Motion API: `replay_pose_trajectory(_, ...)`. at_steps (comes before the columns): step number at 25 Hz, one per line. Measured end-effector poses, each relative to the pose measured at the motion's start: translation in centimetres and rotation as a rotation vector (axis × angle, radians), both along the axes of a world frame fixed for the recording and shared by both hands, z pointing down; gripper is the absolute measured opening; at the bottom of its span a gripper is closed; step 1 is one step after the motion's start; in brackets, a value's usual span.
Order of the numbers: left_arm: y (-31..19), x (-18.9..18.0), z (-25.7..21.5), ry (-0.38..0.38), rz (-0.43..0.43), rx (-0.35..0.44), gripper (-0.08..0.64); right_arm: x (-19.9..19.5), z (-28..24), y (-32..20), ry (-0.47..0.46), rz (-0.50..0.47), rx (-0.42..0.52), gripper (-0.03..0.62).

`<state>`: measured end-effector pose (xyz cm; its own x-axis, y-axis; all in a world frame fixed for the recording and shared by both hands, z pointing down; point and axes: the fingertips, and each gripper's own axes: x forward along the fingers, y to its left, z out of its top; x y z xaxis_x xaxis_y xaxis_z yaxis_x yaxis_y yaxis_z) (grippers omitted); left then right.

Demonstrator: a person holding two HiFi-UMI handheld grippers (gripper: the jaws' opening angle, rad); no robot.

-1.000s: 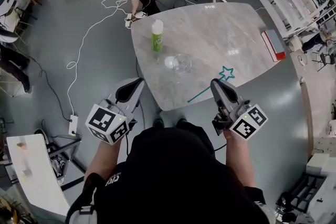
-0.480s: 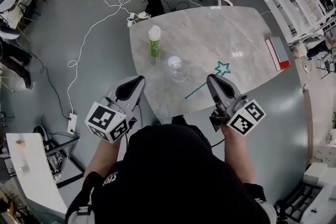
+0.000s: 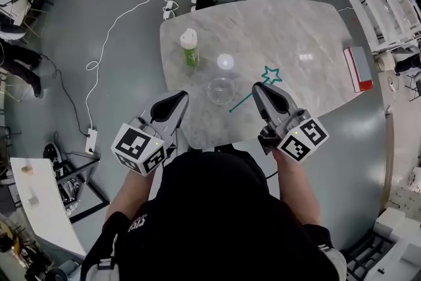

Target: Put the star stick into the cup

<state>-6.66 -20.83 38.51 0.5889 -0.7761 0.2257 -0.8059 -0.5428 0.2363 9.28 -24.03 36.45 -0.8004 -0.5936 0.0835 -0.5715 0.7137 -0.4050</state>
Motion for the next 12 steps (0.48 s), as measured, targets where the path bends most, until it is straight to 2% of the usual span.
replay_pose_trajectory(12, -3.0, -0.3, 3.8, -0.013, -0.016, -0.099, 0.003, -2.3, 5.4, -4.6, 0.002, 0.005, -0.072, 0.017)
